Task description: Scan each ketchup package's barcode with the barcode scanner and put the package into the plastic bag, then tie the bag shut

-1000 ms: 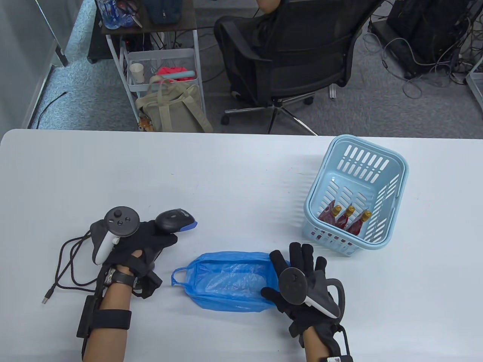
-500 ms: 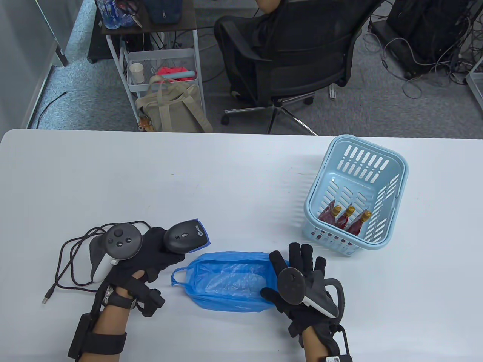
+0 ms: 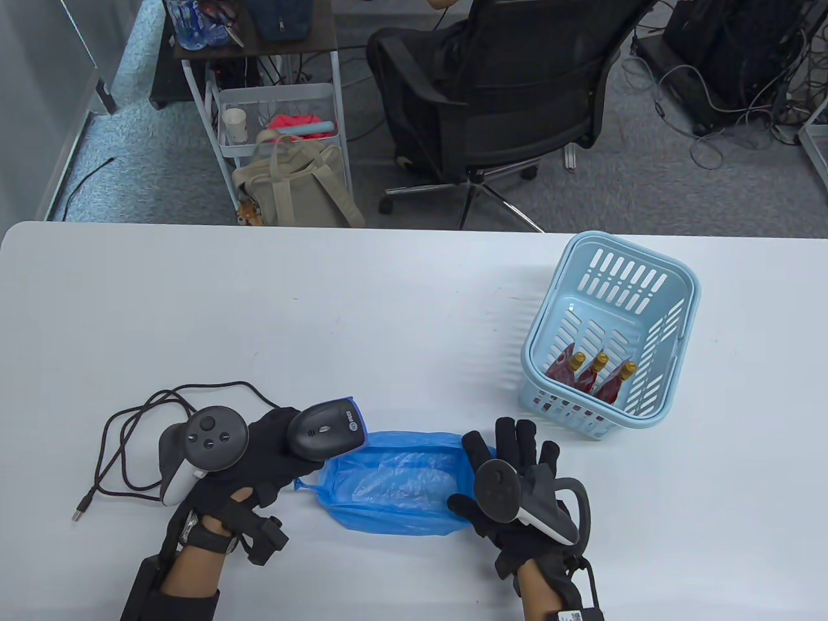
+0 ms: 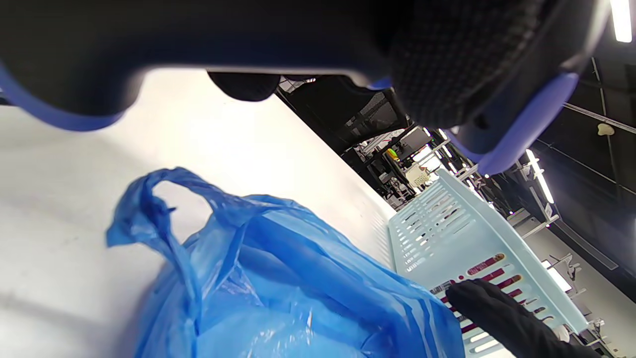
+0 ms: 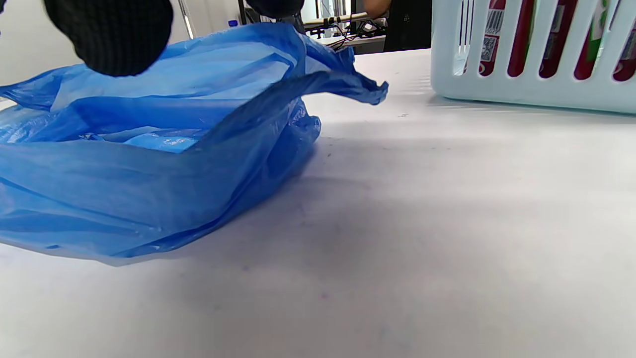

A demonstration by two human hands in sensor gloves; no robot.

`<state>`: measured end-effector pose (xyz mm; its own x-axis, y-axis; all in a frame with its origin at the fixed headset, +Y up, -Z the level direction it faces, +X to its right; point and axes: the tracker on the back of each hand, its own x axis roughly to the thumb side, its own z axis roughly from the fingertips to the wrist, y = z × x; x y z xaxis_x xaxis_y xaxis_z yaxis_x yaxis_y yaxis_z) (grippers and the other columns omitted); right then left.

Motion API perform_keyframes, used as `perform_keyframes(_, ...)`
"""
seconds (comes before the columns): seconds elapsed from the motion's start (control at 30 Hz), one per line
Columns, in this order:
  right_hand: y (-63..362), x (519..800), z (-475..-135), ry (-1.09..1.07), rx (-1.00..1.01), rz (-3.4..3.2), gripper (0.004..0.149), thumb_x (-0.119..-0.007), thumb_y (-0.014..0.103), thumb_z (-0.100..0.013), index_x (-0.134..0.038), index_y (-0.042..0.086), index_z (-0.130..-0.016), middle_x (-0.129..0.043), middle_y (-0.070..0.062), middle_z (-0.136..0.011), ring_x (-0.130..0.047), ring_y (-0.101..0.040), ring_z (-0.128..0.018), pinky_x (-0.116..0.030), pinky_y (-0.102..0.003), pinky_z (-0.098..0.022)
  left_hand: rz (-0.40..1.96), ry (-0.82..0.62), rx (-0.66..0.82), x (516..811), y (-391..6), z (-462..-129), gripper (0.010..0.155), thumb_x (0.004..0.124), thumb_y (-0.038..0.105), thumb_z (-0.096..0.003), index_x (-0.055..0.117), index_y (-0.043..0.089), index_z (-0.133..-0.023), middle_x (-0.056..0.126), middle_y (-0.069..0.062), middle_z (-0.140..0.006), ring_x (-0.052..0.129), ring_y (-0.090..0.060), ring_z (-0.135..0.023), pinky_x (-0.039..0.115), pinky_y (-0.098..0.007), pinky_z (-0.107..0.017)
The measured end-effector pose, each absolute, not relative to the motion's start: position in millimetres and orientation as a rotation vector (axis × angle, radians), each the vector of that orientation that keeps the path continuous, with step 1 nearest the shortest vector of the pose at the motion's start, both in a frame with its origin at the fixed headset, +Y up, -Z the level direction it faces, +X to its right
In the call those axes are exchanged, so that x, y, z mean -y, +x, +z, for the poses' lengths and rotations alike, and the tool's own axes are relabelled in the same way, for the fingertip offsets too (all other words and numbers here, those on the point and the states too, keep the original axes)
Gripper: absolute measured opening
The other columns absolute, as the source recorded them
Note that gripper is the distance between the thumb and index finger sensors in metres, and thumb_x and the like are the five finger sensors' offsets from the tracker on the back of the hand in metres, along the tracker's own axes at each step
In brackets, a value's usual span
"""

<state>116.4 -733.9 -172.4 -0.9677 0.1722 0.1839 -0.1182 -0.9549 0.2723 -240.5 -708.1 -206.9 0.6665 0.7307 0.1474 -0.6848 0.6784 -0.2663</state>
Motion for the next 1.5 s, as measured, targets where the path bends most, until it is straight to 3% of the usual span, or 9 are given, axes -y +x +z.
perform_keyframes(0.23,117.5,731.3,-171.9,0.298,-0.379,2.986,0.088,-0.072,0.061,-0.049,-0.031,0.023,-0.116,-0.012,-0.025,-0.118,-0.006,-0.051,-0.105,-0.013,-0.074,-0.071,0.814,-0.219,0.262,714.2,-238.2,-205.9,0.052,0.09,0.049,-0.0425,0.083,0.029,-0.09,0.086,-0.004,-0.092,0.098,-0.032,-0.074,0.077,-0.054,-0.062)
perform_keyframes(0.63,115.9,709.8,-172.2,0.286,-0.311,2.977,0.086,-0.073,0.06,-0.048,-0.036,0.021,-0.115,-0.019,-0.026,-0.118,-0.016,-0.052,-0.106,-0.024,-0.073,-0.073,0.825,-0.273,0.287,719.0,-236.5,-208.3,0.054,0.092,0.047,-0.0419,0.082,0.027,-0.092,0.087,-0.002,-0.09,0.097,-0.031,-0.073,0.076,-0.055,-0.063)
perform_keyframes(0.9,120.4,660.9,-178.4,0.27,-0.166,2.933,0.077,-0.074,0.056,-0.049,-0.05,0.017,-0.111,-0.057,-0.025,-0.109,-0.061,-0.05,-0.092,-0.056,-0.062,-0.069,0.812,-0.297,0.309,720.5,-233.6,-208.4,0.053,0.092,0.047,-0.0424,0.083,0.027,-0.091,0.086,-0.001,-0.09,0.097,-0.031,-0.073,0.075,-0.055,-0.063)
perform_keyframes(1.13,133.6,613.0,-191.9,0.02,0.154,2.952,0.06,-0.075,0.041,-0.053,-0.063,0.014,-0.105,-0.075,-0.02,-0.096,-0.08,-0.04,-0.069,-0.072,-0.051,-0.053,0.802,-0.312,0.317,723.4,-230.0,-208.7,0.052,0.091,0.047,-0.0426,0.084,0.026,-0.09,0.087,-0.001,-0.089,0.097,-0.031,-0.072,0.076,-0.054,-0.062)
perform_keyframes(1.5,155.4,598.1,-239.1,-0.258,0.02,2.992,0.053,-0.073,0.028,-0.055,-0.062,0.015,-0.105,-0.067,-0.022,-0.103,-0.078,-0.041,-0.073,-0.071,-0.051,-0.053,0.826,-0.347,0.32,728.7,-229.1,-209.5,0.052,0.091,0.047,-0.0427,0.084,0.027,-0.09,0.087,-0.001,-0.089,0.097,-0.03,-0.072,0.076,-0.054,-0.062)
